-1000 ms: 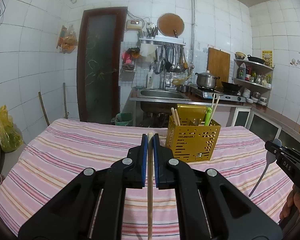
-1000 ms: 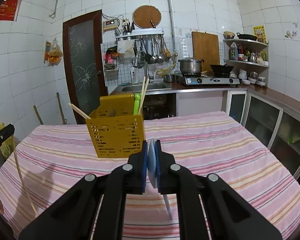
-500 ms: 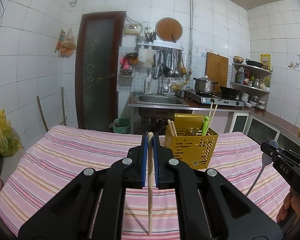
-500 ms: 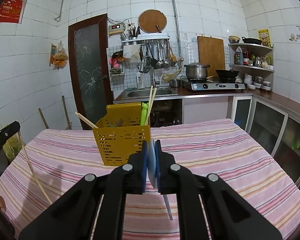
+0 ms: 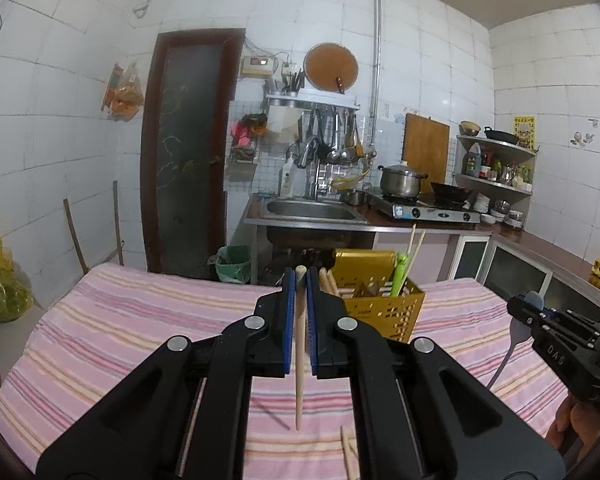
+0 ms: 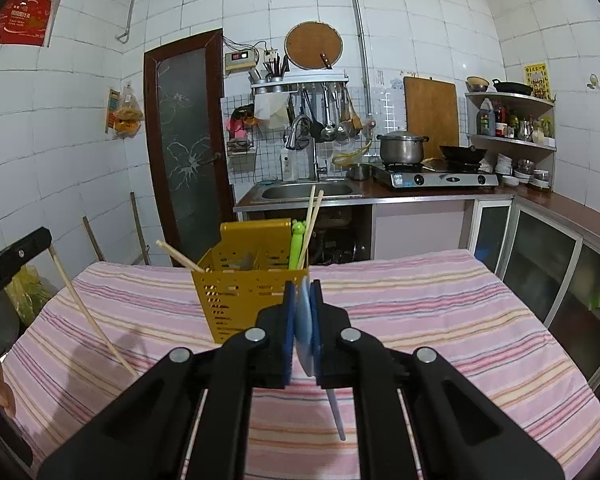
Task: Organize utensils
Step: 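Lower the blue spatula and chopstick into the yellow holder with both tools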
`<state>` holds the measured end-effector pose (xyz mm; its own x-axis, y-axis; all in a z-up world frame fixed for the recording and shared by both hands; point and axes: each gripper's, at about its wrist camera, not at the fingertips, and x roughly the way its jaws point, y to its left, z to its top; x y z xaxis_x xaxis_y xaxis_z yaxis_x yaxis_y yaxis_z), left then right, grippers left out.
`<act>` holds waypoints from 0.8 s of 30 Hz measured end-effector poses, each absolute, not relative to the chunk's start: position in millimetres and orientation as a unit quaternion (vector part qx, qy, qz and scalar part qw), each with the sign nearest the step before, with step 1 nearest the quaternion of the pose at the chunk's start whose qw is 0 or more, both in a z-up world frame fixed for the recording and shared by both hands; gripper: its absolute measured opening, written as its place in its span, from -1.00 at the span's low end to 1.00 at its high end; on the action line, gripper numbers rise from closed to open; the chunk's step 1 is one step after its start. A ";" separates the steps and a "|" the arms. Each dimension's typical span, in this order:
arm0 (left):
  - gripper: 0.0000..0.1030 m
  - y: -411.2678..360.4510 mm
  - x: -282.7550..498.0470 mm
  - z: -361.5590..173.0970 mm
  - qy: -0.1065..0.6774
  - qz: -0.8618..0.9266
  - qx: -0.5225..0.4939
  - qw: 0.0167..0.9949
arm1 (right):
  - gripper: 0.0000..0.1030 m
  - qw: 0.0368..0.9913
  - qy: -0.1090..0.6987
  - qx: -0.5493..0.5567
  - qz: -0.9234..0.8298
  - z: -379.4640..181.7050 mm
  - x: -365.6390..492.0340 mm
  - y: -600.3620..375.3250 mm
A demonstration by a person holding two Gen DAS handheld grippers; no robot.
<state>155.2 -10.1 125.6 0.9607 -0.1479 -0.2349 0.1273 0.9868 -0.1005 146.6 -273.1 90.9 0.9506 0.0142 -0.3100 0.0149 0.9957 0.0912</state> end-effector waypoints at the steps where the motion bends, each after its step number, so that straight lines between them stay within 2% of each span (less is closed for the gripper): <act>1: -0.91 -11.0 156.5 130.1 0.118 -0.072 -0.043 0.989 | -0.85 0.987 0.155 0.046 0.000 94.6 148.7 -274.1; 17: -0.91 -60.8 239.5 236.1 0.030 -0.109 -0.065 0.991 | -0.85 0.992 0.099 0.070 0.023 181.5 226.5 -284.2; 24: -0.92 -81.5 300.2 221.9 0.022 -0.090 -0.045 0.995 | -0.86 0.990 0.090 0.090 0.052 190.0 279.1 -276.3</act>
<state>300.2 -81.5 221.9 0.9829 -0.1806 -0.0354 0.1767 0.9799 -0.0926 279.1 -276.3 190.0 0.9782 0.1200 -0.1697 -0.0875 0.9783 0.1877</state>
